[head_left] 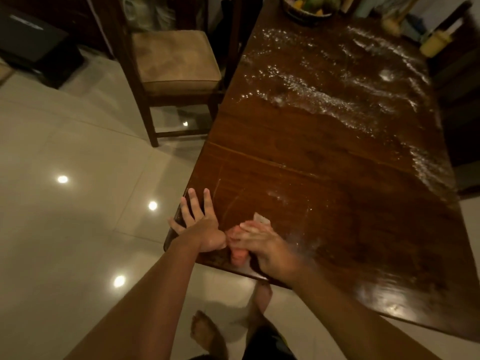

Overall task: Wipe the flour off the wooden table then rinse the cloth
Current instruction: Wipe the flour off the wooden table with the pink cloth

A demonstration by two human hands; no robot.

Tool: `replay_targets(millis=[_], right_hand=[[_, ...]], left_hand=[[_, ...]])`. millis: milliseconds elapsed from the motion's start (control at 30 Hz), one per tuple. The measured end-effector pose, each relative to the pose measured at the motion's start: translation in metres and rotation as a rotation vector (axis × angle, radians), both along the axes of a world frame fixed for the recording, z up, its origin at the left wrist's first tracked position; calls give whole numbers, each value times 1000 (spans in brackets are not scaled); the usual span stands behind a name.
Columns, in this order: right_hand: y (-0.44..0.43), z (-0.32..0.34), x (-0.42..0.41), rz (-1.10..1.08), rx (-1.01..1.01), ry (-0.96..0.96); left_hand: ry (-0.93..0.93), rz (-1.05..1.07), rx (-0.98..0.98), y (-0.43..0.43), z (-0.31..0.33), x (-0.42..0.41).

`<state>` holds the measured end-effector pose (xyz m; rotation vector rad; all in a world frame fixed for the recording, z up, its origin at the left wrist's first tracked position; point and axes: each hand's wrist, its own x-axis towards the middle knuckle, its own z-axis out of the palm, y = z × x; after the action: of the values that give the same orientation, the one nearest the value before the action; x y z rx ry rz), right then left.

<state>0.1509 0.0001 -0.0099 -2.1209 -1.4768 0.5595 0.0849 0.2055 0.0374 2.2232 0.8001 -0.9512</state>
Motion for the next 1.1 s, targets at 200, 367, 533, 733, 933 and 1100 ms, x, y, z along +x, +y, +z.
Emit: replay_targets(millis=[200,367,533,733,933,1100], right_hand=[[-5,5,41,-708,-81,-2],[79,4,10,-483,14,-116],[93,-5,65,38,7,12],[165,2,70,-610,13,-152],[97,-15,22,182,28,33],[39,-5,60,-215,109,74]], left_hand=[[-20,-19,-25,2,-4,-3],[-85,4,-22,5,-7,-4],[-310,101,-18,22,-15,-32],[-406,132,-93,38,-21,-46],[-711,562,-408,41,-18,-65],[-586,333,-178,36,-24,-61]])
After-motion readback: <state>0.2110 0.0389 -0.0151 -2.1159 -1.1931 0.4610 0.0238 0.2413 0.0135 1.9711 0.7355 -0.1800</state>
